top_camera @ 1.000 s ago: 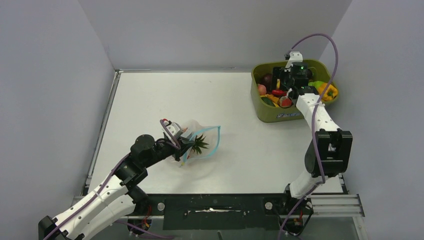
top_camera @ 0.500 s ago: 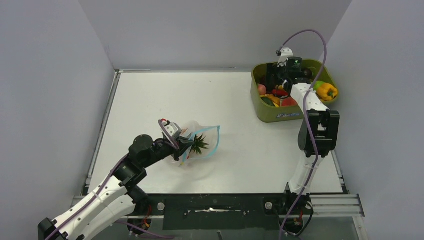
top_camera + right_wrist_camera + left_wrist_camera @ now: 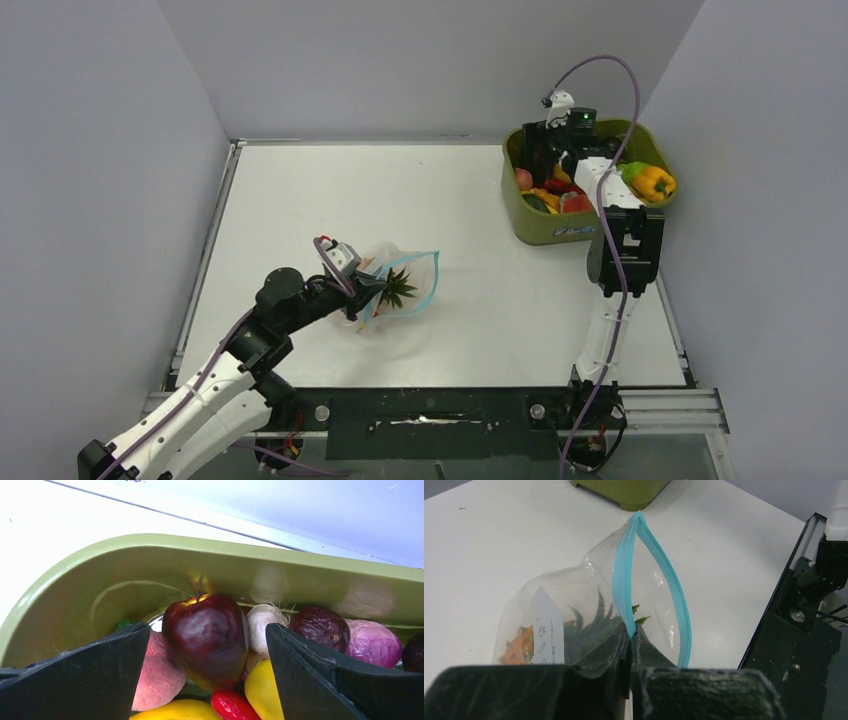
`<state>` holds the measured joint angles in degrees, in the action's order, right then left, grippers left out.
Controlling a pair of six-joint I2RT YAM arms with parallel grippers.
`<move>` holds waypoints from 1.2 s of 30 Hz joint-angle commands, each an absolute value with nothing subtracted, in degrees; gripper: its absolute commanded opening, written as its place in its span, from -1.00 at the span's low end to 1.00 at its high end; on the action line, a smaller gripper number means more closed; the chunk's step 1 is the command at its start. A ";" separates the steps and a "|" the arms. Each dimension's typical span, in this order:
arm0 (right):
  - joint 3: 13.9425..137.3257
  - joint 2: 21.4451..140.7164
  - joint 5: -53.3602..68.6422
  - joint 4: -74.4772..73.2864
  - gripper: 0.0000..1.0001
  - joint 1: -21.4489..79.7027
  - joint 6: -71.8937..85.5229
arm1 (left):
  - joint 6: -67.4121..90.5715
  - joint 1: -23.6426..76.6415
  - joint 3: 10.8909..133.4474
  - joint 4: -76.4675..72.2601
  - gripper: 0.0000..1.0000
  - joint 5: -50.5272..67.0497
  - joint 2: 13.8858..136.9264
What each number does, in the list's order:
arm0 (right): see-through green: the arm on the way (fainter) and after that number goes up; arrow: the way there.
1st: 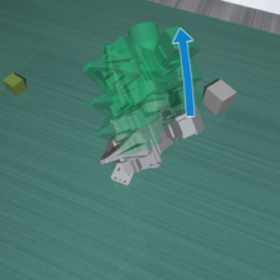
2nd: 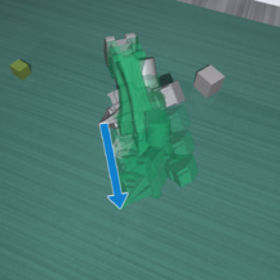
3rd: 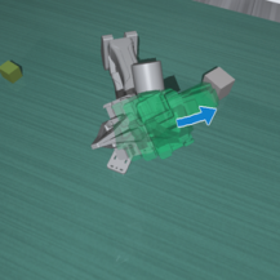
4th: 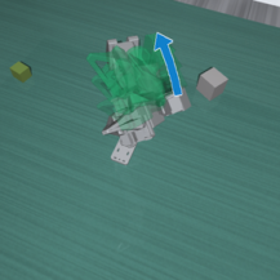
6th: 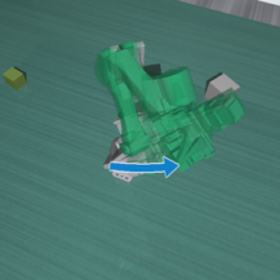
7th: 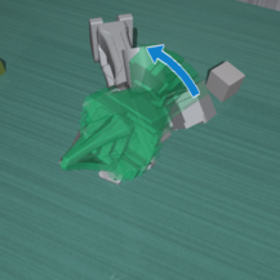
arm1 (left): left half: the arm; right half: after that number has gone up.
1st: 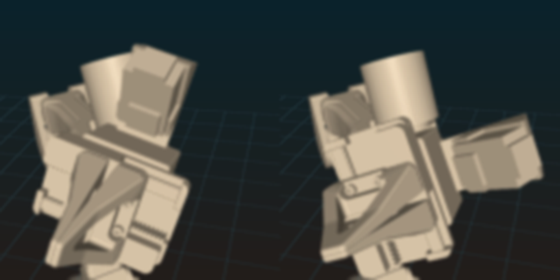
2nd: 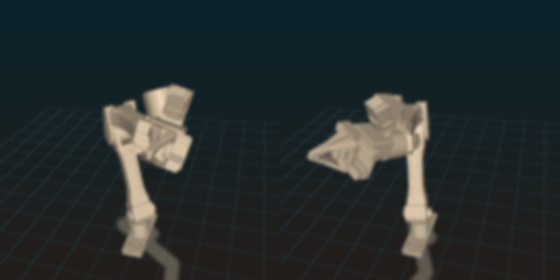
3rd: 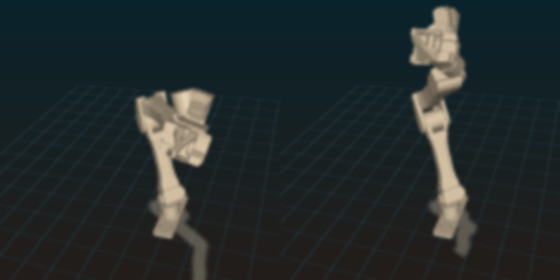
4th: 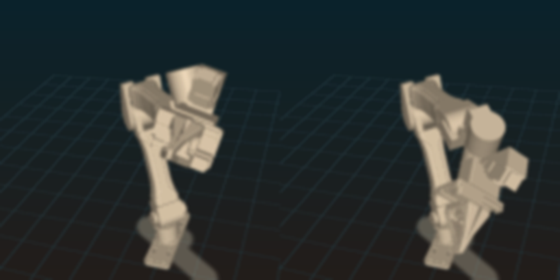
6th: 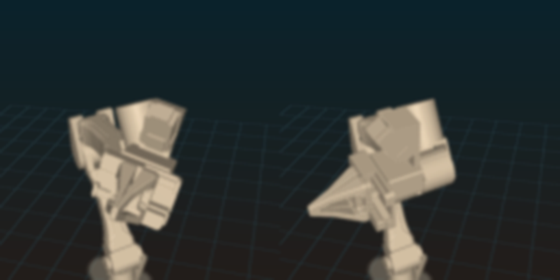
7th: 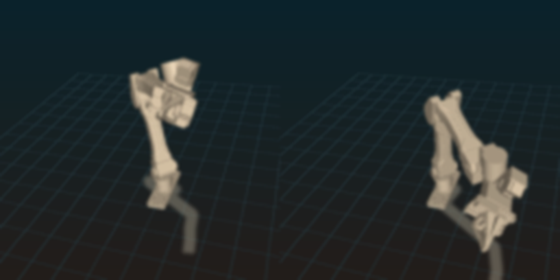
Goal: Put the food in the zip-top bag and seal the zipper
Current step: Pick up the fake fruit from the bin.
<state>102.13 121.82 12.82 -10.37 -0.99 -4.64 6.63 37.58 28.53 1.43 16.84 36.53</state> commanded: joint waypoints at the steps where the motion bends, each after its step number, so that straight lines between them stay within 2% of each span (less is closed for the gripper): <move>1: 106.60 123.81 13.97 -10.06 0.79 -0.91 -6.15 | 6.95 36.99 29.18 -1.47 -1.00 19.82 36.23; 14: 107.58 126.62 14.62 -11.42 0.63 -0.86 -7.17 | 7.29 35.32 29.09 -2.10 -1.00 20.99 36.73; 20: 107.49 127.02 14.07 -12.20 0.27 -0.87 -8.13 | 7.47 34.35 28.94 -2.54 -1.00 21.78 36.80; 36: 105.38 122.71 9.92 -12.90 0.10 -0.85 -7.48 | 9.06 31.21 28.37 -5.13 -1.00 25.08 36.94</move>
<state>104.81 127.11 12.62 -12.88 -0.71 -7.22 7.55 32.56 28.27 -0.58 21.65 37.30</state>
